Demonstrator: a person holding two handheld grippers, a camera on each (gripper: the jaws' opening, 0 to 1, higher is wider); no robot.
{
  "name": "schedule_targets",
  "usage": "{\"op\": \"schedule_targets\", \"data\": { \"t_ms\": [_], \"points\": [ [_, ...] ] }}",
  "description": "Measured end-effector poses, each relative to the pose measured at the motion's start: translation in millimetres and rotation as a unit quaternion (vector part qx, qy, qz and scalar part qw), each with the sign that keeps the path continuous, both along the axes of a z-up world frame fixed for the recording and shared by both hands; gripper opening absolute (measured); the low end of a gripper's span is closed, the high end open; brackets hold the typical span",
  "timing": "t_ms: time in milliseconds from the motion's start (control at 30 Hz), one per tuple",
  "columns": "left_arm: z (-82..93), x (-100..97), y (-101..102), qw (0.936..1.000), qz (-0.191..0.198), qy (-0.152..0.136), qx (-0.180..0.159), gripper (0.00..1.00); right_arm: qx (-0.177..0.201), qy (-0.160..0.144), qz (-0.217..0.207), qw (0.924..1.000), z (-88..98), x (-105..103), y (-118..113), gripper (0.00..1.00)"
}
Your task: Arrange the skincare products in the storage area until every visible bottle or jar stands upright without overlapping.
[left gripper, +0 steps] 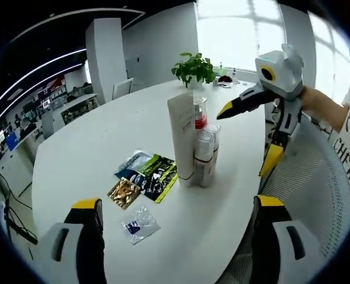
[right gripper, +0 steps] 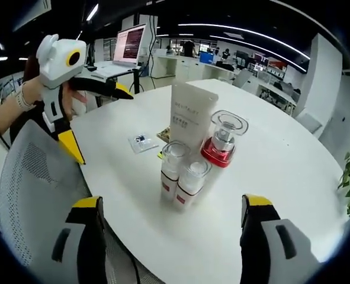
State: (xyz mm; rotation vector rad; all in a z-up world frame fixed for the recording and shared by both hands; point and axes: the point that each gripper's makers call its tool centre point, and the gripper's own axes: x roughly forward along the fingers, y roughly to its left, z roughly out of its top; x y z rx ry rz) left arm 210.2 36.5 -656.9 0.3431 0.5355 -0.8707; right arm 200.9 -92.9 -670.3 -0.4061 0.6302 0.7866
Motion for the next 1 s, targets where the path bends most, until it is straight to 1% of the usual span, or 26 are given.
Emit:
{"op": "schedule_targets", "data": {
  "t_ms": [133, 167, 233, 300, 367, 467, 533, 600, 767, 867, 1000],
  "points": [
    [-1.5, 0.6, -1.5, 1.0000, -0.002, 0.002, 0.001, 0.99, 0.006, 0.006, 0.000, 1.0000, 0.1, 0.1, -1.3, 0.91],
    [-2.0, 1.1, -1.6, 1.0000, -0.001, 0.004, 0.001, 0.99, 0.008, 0.008, 0.000, 0.9999, 0.4, 0.1, -2.1, 0.89],
    [-2.4, 1.6, -2.5, 1.0000, -0.001, 0.005, 0.001, 0.99, 0.019, 0.013, -0.002, 0.9997, 1.5, 0.5, -3.0, 0.86],
    [-1.4, 3.3, -2.6, 1.0000, 0.001, 0.000, 0.001, 0.99, 0.024, 0.022, -0.001, 0.9995, 0.1, -0.8, -4.2, 0.83],
    [-0.1, 5.8, -2.5, 1.0000, 0.003, -0.005, -0.002, 0.99, 0.024, 0.025, 0.000, 0.9994, -2.2, 0.3, -7.4, 0.81],
    [-1.8, 8.4, -2.1, 1.0000, 0.006, 0.000, -0.004, 0.99, 0.029, 0.036, 0.000, 0.9990, -4.6, 0.3, -11.9, 0.75],
    [-2.9, 10.3, -0.8, 1.0000, 0.007, 0.000, -0.004, 0.99, 0.028, 0.044, 0.000, 0.9986, -7.1, 0.0, -15.0, 0.75],
    [-4.1, 12.5, 0.2, 0.9999, 0.008, 0.003, -0.008, 0.98, 0.028, 0.045, -0.002, 0.9986, -7.5, 1.4, -18.0, 0.72],
    [-6.7, 19.4, 1.8, 0.9998, 0.012, 0.003, -0.013, 0.97, 0.033, 0.054, -0.015, 0.9979, -7.0, 11.2, -33.7, 0.68],
    [-9.0, 24.7, 4.4, 0.9997, 0.018, 0.004, -0.015, 0.97, 0.032, 0.051, -0.029, 0.9977, -2.1, 20.7, -47.9, 0.64],
    [-10.4, 28.1, 5.2, 0.9996, 0.021, 0.007, -0.018, 0.96, 0.032, 0.048, -0.044, 0.9974, 2.4, 32.0, -61.0, 0.62]
  ]
}}
